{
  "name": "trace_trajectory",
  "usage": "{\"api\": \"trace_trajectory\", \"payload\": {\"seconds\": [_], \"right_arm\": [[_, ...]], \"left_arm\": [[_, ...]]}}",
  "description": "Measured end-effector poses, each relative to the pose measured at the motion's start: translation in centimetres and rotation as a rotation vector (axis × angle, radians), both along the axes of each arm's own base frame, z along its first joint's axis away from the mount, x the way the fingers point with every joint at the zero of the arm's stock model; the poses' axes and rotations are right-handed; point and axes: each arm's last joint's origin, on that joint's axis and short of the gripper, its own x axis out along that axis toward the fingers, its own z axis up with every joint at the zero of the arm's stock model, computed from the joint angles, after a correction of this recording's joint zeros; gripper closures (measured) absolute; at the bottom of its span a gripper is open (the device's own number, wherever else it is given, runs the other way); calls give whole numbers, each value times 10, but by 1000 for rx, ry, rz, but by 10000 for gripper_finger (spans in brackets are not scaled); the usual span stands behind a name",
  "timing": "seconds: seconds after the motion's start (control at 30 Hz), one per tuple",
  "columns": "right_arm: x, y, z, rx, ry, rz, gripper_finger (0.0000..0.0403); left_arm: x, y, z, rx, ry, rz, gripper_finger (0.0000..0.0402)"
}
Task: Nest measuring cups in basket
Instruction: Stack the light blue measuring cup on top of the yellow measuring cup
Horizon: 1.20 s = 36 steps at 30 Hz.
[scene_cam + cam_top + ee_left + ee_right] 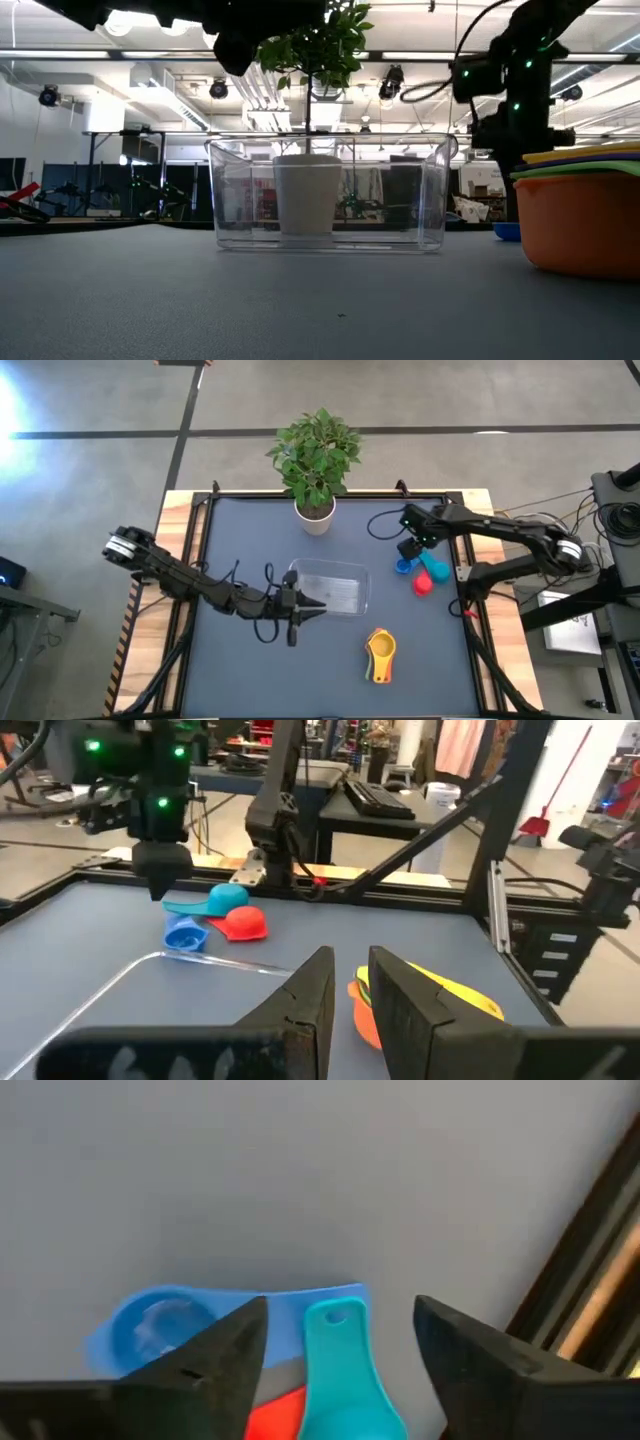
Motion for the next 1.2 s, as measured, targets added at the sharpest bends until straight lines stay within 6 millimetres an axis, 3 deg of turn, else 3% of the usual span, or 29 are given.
{"api": "trace_trajectory", "payload": {"seconds": [0.27, 0.5, 0.77, 1.2], "right_arm": [[13, -8, -27, 39, 77, -127, 106], [18, -9, -40, 68, 109, -237, 118], [20, -10, -48, 70, 126, -317, 185], [20, -10, -47, 79, 128, -315, 338]], "left_arm": [[-4, 0, -12, -31, 56, -39, 353], [-6, -2, -16, -34, 105, -97, 353], [-6, -4, -17, -37, 118, -147, 353], [-7, -5, -18, -32, 124, -154, 353]]}}
